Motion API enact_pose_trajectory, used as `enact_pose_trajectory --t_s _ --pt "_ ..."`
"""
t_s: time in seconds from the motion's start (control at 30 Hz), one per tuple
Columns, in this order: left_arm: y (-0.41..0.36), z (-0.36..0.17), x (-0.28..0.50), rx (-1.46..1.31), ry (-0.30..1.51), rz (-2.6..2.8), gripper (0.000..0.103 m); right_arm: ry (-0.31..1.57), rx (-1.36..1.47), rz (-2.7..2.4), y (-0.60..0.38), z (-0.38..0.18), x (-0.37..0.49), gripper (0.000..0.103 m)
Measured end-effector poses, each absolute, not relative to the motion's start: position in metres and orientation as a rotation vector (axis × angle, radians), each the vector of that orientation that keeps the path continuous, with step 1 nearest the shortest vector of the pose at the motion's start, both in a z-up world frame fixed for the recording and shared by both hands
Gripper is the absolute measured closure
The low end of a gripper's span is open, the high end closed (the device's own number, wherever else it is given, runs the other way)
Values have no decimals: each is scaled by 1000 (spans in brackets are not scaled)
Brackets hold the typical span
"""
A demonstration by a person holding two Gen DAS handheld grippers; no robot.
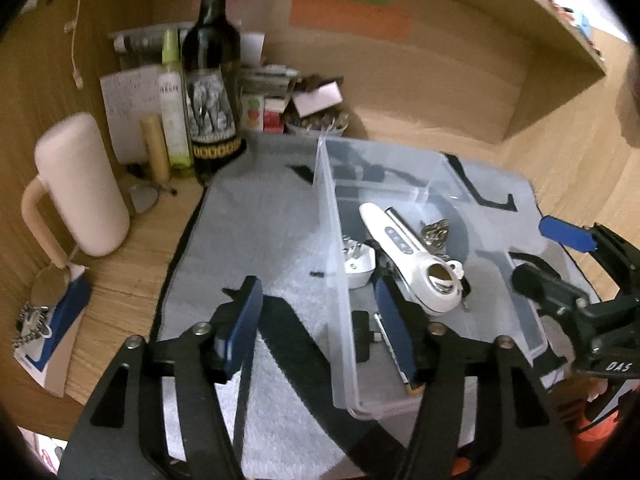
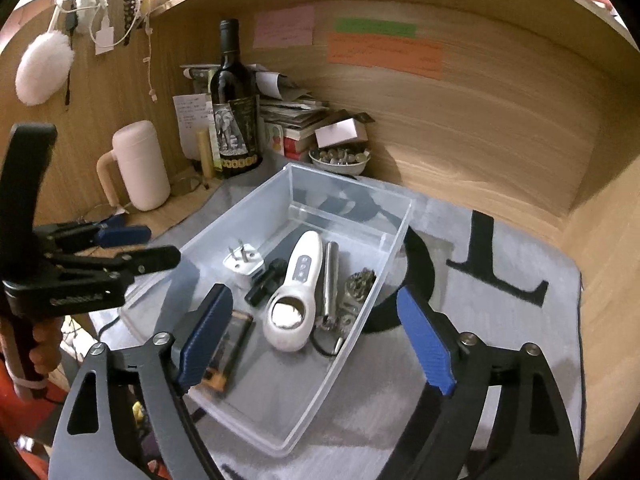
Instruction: Organize rigid objects
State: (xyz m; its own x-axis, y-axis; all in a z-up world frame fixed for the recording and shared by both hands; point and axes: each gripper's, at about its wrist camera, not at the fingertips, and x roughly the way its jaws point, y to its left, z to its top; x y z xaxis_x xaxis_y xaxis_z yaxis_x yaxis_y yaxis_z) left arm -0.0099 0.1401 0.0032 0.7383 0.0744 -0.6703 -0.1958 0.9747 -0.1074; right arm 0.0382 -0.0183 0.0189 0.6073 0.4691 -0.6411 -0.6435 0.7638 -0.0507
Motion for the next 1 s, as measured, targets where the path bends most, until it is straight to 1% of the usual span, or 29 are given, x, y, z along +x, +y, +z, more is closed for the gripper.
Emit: enact_pose_trajectory --t_s 0.03,0.07,0.13,0.17,0.2,0.23,0.27,0.3,0.5,1.0 --pt "138 5 -13 -165 714 149 35 646 -291 649 -19 19 35 20" --pt "134 6 -17 -154 699 149 32 640 -293 642 -20 18 31 19" --pt "128 9 -24 -141 667 146 23 628 -295 625 -21 17 24 15" --pt "126 10 -27 -136 652 145 21 621 -293 616 -22 16 20 12" --pt "123 10 -31 -128 636 146 17 614 -289 607 -24 15 17 7" --pt "119 10 -35 -118 622 144 13 609 -284 597 -25 15 15 5" --pt "117 10 -38 -112 612 140 11 604 -275 586 -27 14 12 1" --pt "115 9 -40 -110 605 134 8 600 -265 577 -29 13 10 0" --pt "109 0 -43 -116 588 95 6 614 -227 523 -38 2 6 0" --pt "110 -9 -38 -116 595 64 6 644 -163 481 -46 -9 9 0"
